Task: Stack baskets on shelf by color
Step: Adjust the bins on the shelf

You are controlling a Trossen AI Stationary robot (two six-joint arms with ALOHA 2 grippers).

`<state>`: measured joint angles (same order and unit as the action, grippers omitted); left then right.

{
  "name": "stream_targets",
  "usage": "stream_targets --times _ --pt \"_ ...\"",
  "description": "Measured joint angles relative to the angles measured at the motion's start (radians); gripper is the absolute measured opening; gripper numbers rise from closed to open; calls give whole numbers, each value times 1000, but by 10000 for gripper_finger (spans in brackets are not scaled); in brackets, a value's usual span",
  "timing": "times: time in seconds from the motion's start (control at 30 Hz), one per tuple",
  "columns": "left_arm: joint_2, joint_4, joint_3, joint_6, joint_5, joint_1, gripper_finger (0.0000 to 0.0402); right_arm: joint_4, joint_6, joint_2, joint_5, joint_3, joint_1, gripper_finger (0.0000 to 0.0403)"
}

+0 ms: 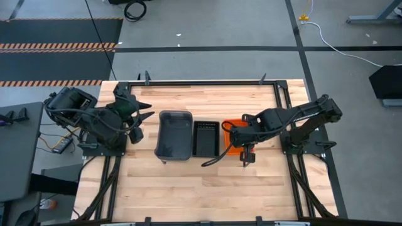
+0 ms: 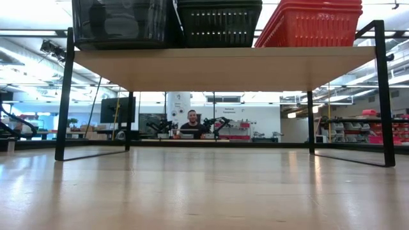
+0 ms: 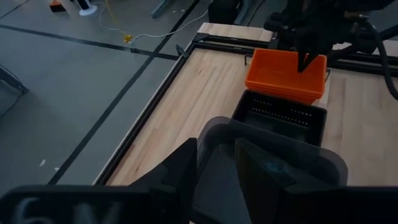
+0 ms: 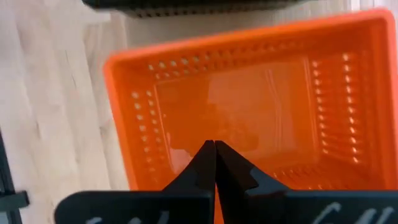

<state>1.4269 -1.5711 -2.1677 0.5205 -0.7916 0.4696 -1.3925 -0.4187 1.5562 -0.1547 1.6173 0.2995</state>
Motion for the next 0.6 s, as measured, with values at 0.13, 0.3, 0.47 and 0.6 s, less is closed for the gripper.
stream_targets --times 0.13,0.3,0.47,0.6 --pt "0 0 0 12 0 14 117 10 -12 5 5 0 7 7" --pt "0 0 0 14 0 29 117 35 -24 16 59 0 16 7" --pt "0 0 0 14 -1 30 117 110 -20 16 103 0 30 7" --pt "0 0 0 13 -1 30 117 137 -7 17 108 0 43 7"
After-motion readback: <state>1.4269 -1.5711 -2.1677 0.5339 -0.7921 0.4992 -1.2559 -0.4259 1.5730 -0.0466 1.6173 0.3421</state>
